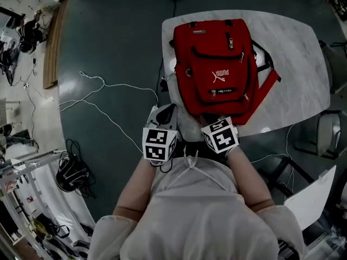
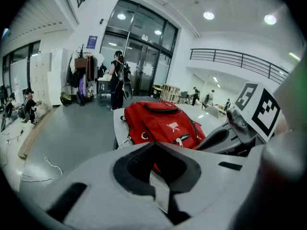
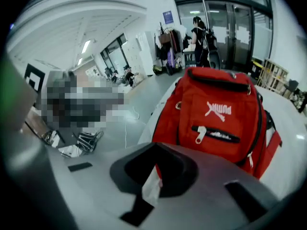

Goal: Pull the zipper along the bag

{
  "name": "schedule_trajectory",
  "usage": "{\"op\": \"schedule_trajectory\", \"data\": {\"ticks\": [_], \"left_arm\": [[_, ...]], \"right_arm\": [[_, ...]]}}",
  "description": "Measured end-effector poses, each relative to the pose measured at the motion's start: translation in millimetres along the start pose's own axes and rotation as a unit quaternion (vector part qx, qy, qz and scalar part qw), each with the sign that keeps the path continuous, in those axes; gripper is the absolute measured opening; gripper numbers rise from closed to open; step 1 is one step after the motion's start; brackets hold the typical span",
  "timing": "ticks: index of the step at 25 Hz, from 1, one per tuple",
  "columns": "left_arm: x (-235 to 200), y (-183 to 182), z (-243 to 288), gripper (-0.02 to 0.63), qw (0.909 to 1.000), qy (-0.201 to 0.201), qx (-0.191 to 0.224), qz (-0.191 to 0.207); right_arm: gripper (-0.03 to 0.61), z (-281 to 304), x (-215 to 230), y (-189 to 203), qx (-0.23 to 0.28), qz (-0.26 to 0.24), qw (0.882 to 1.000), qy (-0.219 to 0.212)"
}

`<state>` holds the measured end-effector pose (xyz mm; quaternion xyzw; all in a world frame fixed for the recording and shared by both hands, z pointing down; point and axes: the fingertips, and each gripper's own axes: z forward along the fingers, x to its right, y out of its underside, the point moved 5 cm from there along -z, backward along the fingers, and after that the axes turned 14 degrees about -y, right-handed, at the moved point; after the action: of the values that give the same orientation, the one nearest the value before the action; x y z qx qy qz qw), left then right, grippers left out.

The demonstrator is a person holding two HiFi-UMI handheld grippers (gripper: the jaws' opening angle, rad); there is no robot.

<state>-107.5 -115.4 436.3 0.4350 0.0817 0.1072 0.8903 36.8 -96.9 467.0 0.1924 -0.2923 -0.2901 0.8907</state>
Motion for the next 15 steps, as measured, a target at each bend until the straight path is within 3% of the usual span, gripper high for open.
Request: {"op": "schedule_trajectory", "data": {"ticks": [6, 10, 15], "left_arm": [[-1, -53, -35, 0.020, 0.9972, -0.003, 0.071, -0.021], [9, -101, -60, 0.020, 0.9901, 0.010, 0.140, -0.001], [18, -138, -83, 0.020, 0.9799, 0.018, 0.199, 0.005]], "right_arm": [[0.026, -55, -22, -62, 0.143, -0.035, 0.988, 0.037], [0.026, -98, -39, -99, 0.230, -0.070, 0.969, 0.061], [0.026, -132, -55, -122, 0.303, -0.107, 0.945, 0.065]]}}
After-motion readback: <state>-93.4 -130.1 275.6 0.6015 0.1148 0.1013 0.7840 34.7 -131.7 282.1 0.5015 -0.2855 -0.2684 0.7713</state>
